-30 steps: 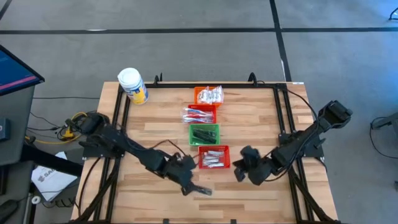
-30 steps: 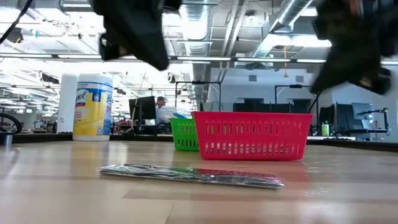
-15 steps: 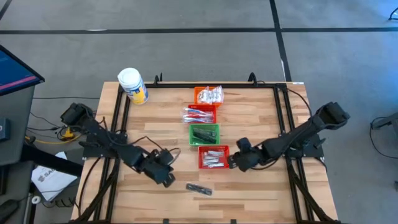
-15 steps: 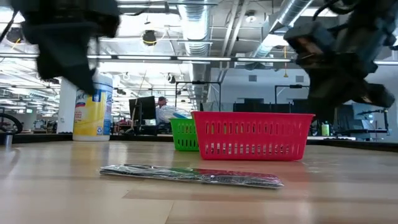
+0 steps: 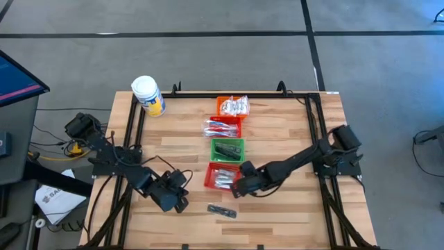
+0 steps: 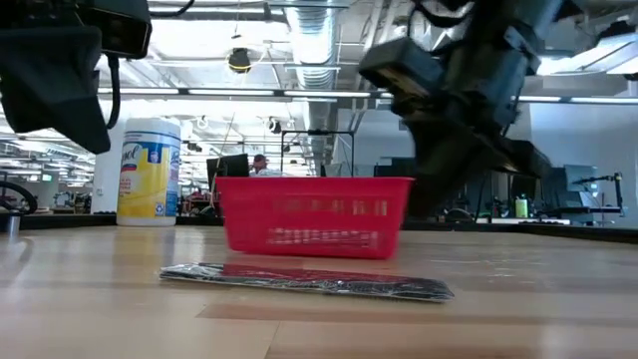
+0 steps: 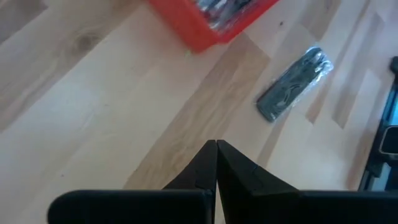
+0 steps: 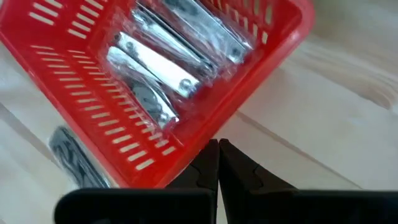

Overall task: Pick & Place Travel size toiletries
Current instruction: Adjust the bottom red basket

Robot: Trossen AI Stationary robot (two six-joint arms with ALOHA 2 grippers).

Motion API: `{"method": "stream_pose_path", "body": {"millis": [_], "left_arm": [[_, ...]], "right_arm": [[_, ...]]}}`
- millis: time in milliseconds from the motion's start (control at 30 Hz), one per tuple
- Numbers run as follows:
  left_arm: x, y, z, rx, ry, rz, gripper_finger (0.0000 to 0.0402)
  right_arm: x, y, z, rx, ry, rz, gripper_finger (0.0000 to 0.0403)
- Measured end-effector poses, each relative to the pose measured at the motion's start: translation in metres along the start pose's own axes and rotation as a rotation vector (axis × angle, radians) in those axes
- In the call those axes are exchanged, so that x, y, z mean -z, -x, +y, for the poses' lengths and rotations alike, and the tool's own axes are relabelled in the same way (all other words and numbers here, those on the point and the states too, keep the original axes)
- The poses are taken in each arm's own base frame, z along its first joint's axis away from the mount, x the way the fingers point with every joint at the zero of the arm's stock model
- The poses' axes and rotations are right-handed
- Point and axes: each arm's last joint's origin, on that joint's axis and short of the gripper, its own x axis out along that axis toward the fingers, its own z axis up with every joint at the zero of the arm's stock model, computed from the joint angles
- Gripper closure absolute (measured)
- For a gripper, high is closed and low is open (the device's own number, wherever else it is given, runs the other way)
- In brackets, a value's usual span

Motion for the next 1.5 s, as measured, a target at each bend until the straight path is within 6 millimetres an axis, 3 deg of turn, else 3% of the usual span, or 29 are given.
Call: {"method": "stream_pose_path", "body": {"millis": [100, 300, 533, 667, 1033, 1333, 1500], "left_arm": [[0.000, -0.001, 0.000, 0.001, -0.003, 0.001, 0.0401], [0.000, -0.002, 0.001, 0.001, -0.003, 0.002, 0.0401], [-0.008, -0.024, 0.036, -0.104, 0.095, 0.001, 0.0401], [-0.016, -0.037, 0.048, -0.049, 0.128, -0.001, 0.0401], [-0.038, -0.044, 0.049, 0.057, 0.134, -0.055, 0.0401], [-0.041, -0.047, 0.045, 0.098, 0.149, -0.068, 0.0401], [-0.038, -0.061, 0.041, 0.136, 0.158, -0.057, 0.0401]], "right_arm": [[-0.004, -0.003, 0.013, 0.025, 0.014, 0.000, 0.0403], [-0.007, 0.001, 0.012, 0.093, 0.021, 0.011, 0.0403], [0.000, 0.029, 0.004, 0.161, -0.029, -0.024, 0.0403], [0.005, 0.042, 0.004, 0.148, -0.048, -0.050, 0.0403], [0.011, 0.048, 0.002, 0.162, -0.094, -0.078, 0.0403], [0.010, 0.048, 0.004, 0.146, -0.102, -0.082, 0.0403], [0.014, 0.048, 0.008, 0.107, -0.094, -0.073, 0.0403]]}}
